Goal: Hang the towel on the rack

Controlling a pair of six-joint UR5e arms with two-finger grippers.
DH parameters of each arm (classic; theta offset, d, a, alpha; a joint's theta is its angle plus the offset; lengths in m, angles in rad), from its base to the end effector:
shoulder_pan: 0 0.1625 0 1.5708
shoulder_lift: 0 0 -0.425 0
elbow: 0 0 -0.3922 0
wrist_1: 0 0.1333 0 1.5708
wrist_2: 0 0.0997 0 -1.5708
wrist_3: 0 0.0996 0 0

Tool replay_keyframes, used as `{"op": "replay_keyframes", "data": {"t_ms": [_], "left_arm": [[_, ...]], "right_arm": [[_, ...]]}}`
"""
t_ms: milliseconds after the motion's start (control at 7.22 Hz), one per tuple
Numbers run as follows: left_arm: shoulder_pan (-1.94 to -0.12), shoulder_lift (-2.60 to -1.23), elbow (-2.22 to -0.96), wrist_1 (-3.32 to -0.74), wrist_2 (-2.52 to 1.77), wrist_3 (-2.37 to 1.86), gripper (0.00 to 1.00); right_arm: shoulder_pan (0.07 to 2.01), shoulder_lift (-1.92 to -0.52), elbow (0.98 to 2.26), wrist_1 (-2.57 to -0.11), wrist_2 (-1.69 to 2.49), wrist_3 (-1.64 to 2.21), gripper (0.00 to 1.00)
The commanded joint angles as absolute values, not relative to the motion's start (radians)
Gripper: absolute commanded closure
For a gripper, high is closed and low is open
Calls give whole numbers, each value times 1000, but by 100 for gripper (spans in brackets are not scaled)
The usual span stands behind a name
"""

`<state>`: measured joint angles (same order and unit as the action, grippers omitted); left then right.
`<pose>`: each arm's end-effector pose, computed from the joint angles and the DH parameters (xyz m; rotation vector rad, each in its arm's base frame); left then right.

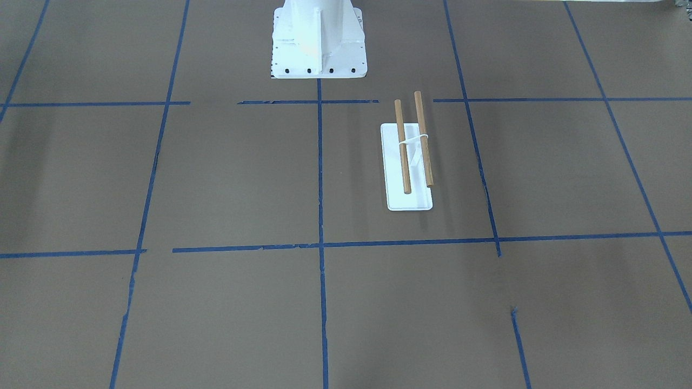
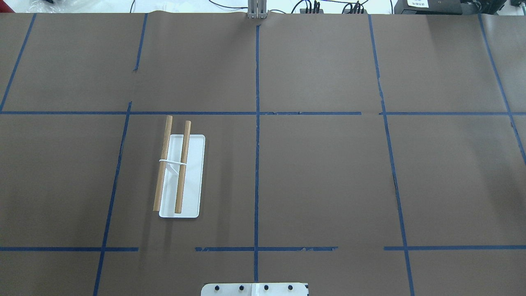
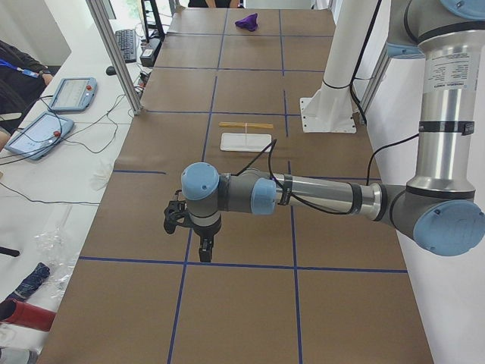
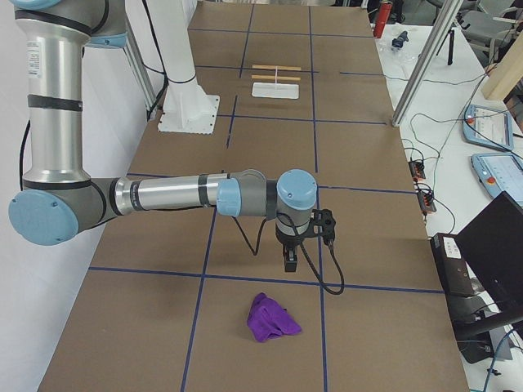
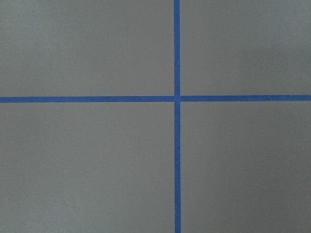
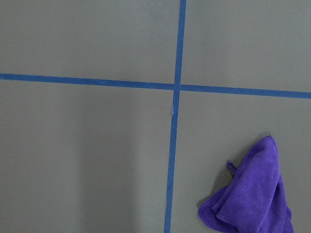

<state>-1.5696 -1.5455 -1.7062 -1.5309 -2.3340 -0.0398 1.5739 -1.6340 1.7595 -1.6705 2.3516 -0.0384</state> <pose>-0.0639 -0.4837 0.6091 0.0511 0.7641 -0.0099 0.0646 -0.4636 0.6057 0.0407 -0.7801 -0.0436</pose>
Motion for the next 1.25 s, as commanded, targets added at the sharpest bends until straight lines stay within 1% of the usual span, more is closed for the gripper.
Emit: {"op": "replay_keyframes", "data": {"t_ms": [0,277,415,554,692,831,969,1108], "left_arm": [[-1571,-1546,-1710,-1531,-2335,-40,0],[-1569,-1552,-1733,-1549,-2333,-40,0],[-1568,-1552,-1738,-1578,-2333,-40,0],[-1566,-1554,-1740,-1583,-2335,-40,0],[-1566,-1554,-1743,-1586,-2335,-40,0],[-1566,-1554,-1749,-1597,-2335,-40,0],[-1566,-1554,-1756,-1597,-2335,-40,0],[-1566,-1552,-1762,-1597,-2335,-40,0]], "right_arm": [[1574,-1632,1761,-1671,2352,-38,0],[1572,-1629,1761,-1669,2355,-37,0],[1560,-1609,1750,-1614,2356,-34,0],[1560,-1612,1652,-1603,2371,10,0],[1559,-1621,1550,-1475,2373,8,0],[1557,-1670,1440,-1237,2356,3,0],[1542,-1675,1305,-987,2338,3,0],[1487,-1677,1219,-879,2333,6,0]]}}
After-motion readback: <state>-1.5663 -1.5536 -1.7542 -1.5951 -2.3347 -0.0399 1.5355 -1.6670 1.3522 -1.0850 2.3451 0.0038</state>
